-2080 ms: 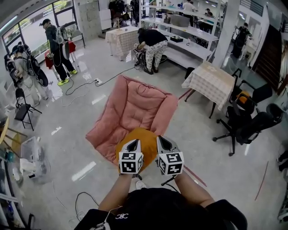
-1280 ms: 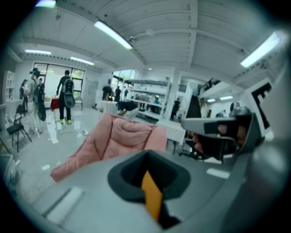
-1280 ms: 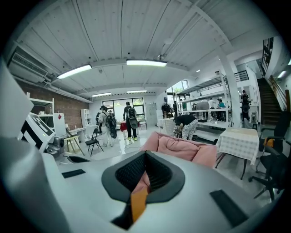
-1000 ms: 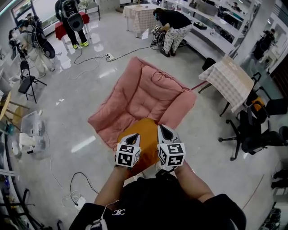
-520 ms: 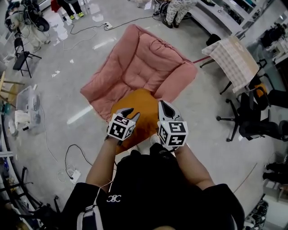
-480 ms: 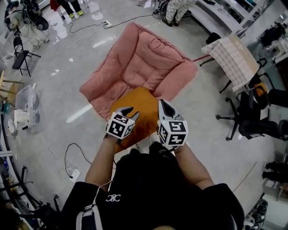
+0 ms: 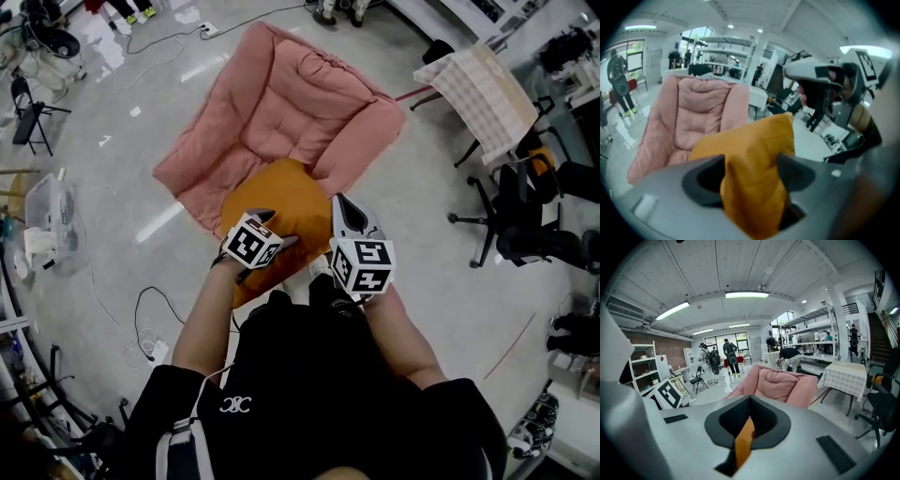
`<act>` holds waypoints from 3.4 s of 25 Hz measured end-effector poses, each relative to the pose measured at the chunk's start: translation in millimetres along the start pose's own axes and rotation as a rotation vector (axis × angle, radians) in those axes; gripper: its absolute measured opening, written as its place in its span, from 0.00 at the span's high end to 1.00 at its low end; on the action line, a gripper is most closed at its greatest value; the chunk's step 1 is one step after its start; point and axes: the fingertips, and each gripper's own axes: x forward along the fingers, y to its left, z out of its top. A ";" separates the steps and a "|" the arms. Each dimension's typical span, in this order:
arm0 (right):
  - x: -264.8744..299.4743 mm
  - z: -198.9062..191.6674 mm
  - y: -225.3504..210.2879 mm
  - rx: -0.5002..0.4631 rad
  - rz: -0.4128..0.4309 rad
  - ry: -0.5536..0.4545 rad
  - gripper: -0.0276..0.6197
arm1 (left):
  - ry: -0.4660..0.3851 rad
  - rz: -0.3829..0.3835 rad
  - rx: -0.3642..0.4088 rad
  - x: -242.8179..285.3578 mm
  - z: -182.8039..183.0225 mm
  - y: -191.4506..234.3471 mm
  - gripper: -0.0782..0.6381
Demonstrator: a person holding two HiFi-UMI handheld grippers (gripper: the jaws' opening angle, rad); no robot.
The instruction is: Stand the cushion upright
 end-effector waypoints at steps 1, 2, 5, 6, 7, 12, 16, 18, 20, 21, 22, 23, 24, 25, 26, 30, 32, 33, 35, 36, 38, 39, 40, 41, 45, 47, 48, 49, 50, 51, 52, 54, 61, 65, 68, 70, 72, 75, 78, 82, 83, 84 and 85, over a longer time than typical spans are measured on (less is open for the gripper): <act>-0.8 -0.4 -2.1 0.005 -0.007 0.000 0.96 | 0.015 -0.013 -0.009 3.5 -1.6 -1.0 0.40; -1.4 -0.9 -4.1 0.009 -0.013 -0.001 0.96 | 0.031 -0.030 -0.022 6.9 -3.3 -2.9 0.41; -2.9 -3.2 -9.2 0.015 -0.030 0.000 0.96 | 0.078 -0.078 -0.057 16.8 -9.0 -10.8 0.52; -3.8 -4.4 -10.5 0.018 -0.035 0.002 0.96 | 0.090 -0.082 -0.059 19.6 -11.7 -12.6 0.55; -4.6 -5.2 -11.7 0.021 -0.041 0.003 0.96 | 0.100 -0.082 -0.057 21.9 -14.0 -13.4 0.59; -6.7 -6.2 -19.4 0.032 -0.061 -0.001 0.96 | 0.073 -0.027 -0.084 20.0 -10.6 0.6 0.81; -3.3 -4.5 -15.1 0.037 -0.064 -0.007 0.96 | -0.005 0.004 -0.202 -0.5 -1.1 24.8 0.87; 0.5 -1.0 -9.7 0.035 -0.056 -0.012 0.96 | -0.036 0.012 -0.237 -11.3 2.8 34.0 0.87; 3.7 2.4 -5.7 0.031 -0.046 -0.019 0.96 | -0.066 0.025 -0.273 -19.7 5.8 41.4 0.88; 5.6 4.3 -3.6 0.028 -0.040 -0.022 0.96 | -0.085 0.033 -0.292 -24.3 7.6 45.5 0.88; 7.6 6.3 -1.6 0.025 -0.034 -0.025 0.96 | -0.106 0.041 -0.312 -29.5 9.7 49.7 0.88; 9.5 8.3 0.1 0.023 -0.028 -0.027 0.96 | -0.129 0.048 -0.334 -35.3 12.2 53.6 0.88; 10.9 10.1 1.3 0.020 -0.021 -0.029 0.96 | -0.154 0.053 -0.357 -41.6 15.2 57.0 0.88; 12.3 12.0 2.3 0.019 -0.015 -0.031 0.96 | -0.181 0.057 -0.382 -48.8 18.9 60.4 0.88; 13.7 14.0 3.2 0.018 -0.009 -0.033 0.96 | -0.210 0.061 -0.409 -56.9 23.2 64.6 0.89; 18.5 21.0 8.6 0.009 0.017 -0.044 0.96 | -0.355 0.078 -0.573 -96.5 36.7 87.8 0.88; 20.6 24.8 11.9 0.003 0.030 -0.050 0.96 | -0.438 0.074 -0.674 -116.2 41.2 99.9 0.88; 21.8 26.6 12.7 0.001 0.036 -0.053 0.96 | -0.482 0.071 -0.722 -125.0 44.1 104.9 0.88; 23.5 30.1 12.2 -0.001 0.044 -0.059 0.96 | -0.572 0.064 -0.820 -140.5 51.1 113.8 0.88; 24.2 32.0 11.4 -0.001 0.047 -0.062 0.96 | -0.619 0.059 -0.870 -147.3 55.0 118.1 0.88; 25.3 36.2 9.4 -0.004 0.051 -0.069 0.96 | -0.710 0.043 -0.965 -159.6 64.2 127.0 0.89; 25.4 38.1 8.1 -0.004 0.052 -0.072 0.96 | -0.754 0.035 -1.006 -165.5 69.2 131.0 0.88; 25.1 39.7 6.6 -0.004 0.052 -0.075 0.96 | -0.797 0.028 -1.041 -171.5 74.0 134.6 0.88; 24.5 41.3 4.6 -0.004 0.051 -0.078 0.96 | -0.841 0.020 -1.069 -177.6 79.4 137.9 0.88; 23.4 48.1 -10.5 -0.002 0.039 -0.094 0.96 | -1.038 -0.023 -1.143 -201.0 108.2 147.9 0.89; 23.1 51.7 -21.6 0.001 0.032 -0.101 0.96 | -1.125 -0.027 -1.155 -209.2 124.4 152.8 0.89; 22.8 53.6 -26.7 0.002 0.029 -0.105 0.96 | -1.159 -0.020 -1.156 -212.8 131.5 156.1 0.89; 22.6 55.6 -31.3 0.003 0.025 -0.110 0.96 | -1.189 -0.010 -1.158 -216.0 137.7 160.2 0.89; 22.5 57.5 -35.5 0.004 0.022 -0.114 0.96 | -1.214 0.001 -1.163 -218.7 142.9 164.8 0.89; 22.5 59.4 -39.3 0.005 0.017 -0.118 0.96 | -1.237 0.013 -1.170 -221.0 147.5 170.0 0.89; 22.9 61.1 -43.0 0.007 0.013 -0.122 0.96 | -1.257 0.023 -1.177 -222.5 151.7 175.8 0.89; 24.4 63.2 -50.6 0.013 0.006 -0.124 0.96 | -1.286 0.035 -1.193 -221.0 160.7 188.1 0.89; 32.2 64.6 -77.2 0.038 -0.013 -0.114 0.96 | -1.223 0.065 -1.271 -152.5 187.0 229.5 0.88; 37.6 60.0 -95.3 0.043 -0.031 -0.089 0.96 | -1.137 0.071 -1.305 -95.4 197.0 246.3 0.88; 40.9 53.8 -110.4 0.052 -0.042 -0.069 0.96 | -1.087 0.063 -1.302 -57.9 211.3 254.3 0.88; 42.5 50.0 -122.3 0.059 -0.053 -0.057 0.96 | -1.055 0.061 -1.301 -32.8 222.8 257.3 0.88; 42.8 47.0 -134.3 0.067 -0.066 -0.045 0.96 | -1.027 0.053 -1.297 -8.9 234.2 256.9 0.88; 45.2 44.4 -151.1 0.078 -0.082 -0.032 0.96 | -0.965 0.036 -1.284 28.4 247.5 256.8 0.88; 46.6 41.0 -165.6 0.084 -0.100 -0.019 0.96 | -0.892 0.038 -1.269 67.2 255.6 253.2 0.88; 45.1 34.6 -184.2 0.091 -0.121 -0.001 0.96 | -0.899 0.015 -1.248 93.6 267.3 256.7 0.88; 45.1 33.1 -188.4 0.094 -0.127 0.004 0.96 | -0.889 0.007 -1.240 97.9 269.7 258.6 0.87; 45.2 31.5 -191.9 0.098 -0.130 0.009 0.96 | -0.875 -0.002 -1.232 102.0 271.3 260.0 0.86; 45.6 30.0 -194.4 0.100 -0.132 0.013 0.96 | -0.861 -0.013 -1.221 105.7 272.2 261.0 0.84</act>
